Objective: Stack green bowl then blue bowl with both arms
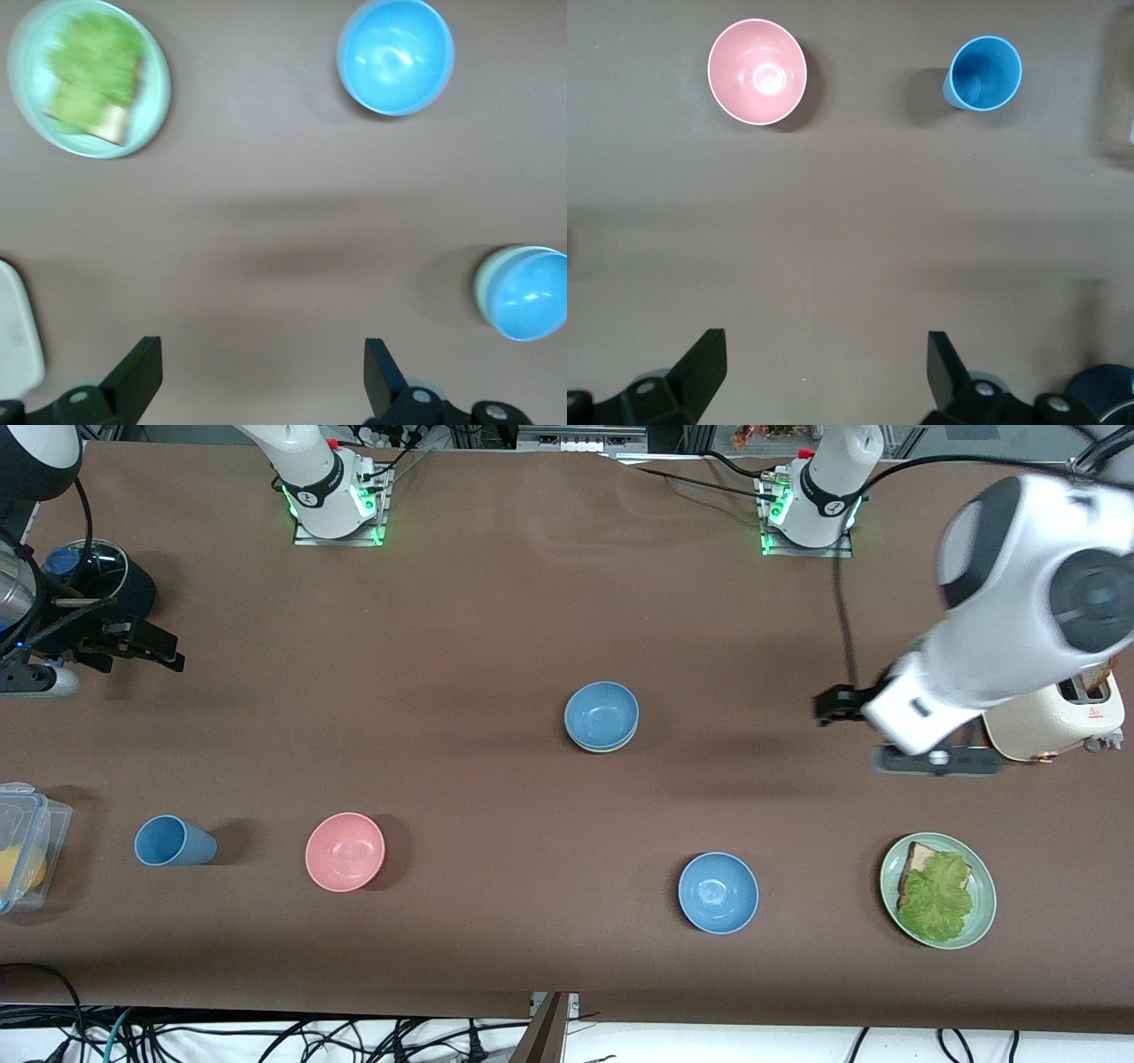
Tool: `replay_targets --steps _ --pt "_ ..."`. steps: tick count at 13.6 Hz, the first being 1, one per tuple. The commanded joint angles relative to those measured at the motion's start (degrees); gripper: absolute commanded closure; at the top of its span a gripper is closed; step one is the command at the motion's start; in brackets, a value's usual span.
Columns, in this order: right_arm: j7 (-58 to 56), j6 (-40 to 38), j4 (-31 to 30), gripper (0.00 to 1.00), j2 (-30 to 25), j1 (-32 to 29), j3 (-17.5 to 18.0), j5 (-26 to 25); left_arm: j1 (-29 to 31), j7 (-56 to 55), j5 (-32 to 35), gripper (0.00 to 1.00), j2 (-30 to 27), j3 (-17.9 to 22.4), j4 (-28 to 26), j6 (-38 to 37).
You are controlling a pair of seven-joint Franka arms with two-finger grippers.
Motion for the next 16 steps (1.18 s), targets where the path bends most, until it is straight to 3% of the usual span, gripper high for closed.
replay_targets --steps 1,3,4,6,7,10,16 --pt "-1.0 0.5 -0.4 0.00 -0.6 -0.1 -0.1 -0.2 4.6 10.0 1.6 0.00 -6.4 -1.0 -8.3 6.6" --pt "-1.0 0.5 -0.4 0.00 -0.6 -0.1 -0.1 -0.2 7.3 10.8 1.6 0.00 -14.0 -1.1 -19.7 14.7" --pt "-1.1 0.5 -0.4 0.00 -0.6 -0.1 -0.1 -0.2 7.5 10.8 3.1 0.00 -16.0 -1.3 -22.7 17.3" --pt "-1.1 0.5 -0.4 0.00 -0.6 -0.1 -0.1 -0.2 11.6 10.7 9.1 0.00 -16.8 -7.4 -22.8 17.2" --pt "-1.0 0.5 -0.4 0.00 -0.6 -0.1 -0.1 -0.2 13.6 10.6 8.5 0.00 -17.5 -9.2 -23.0 16.5" --pt "-1.1 0.5 -0.4 0.00 -0.6 -0.1 -0.1 -0.2 12.9 10.3 1.8 0.00 -18.0 -8.4 -22.8 14.2" --pt "-1.1 0.5 -0.4 0.00 -0.6 -0.1 -0.1 -0.2 11.4 10.4 1.3 0.00 -17.8 -6.2 -22.5 13.2"
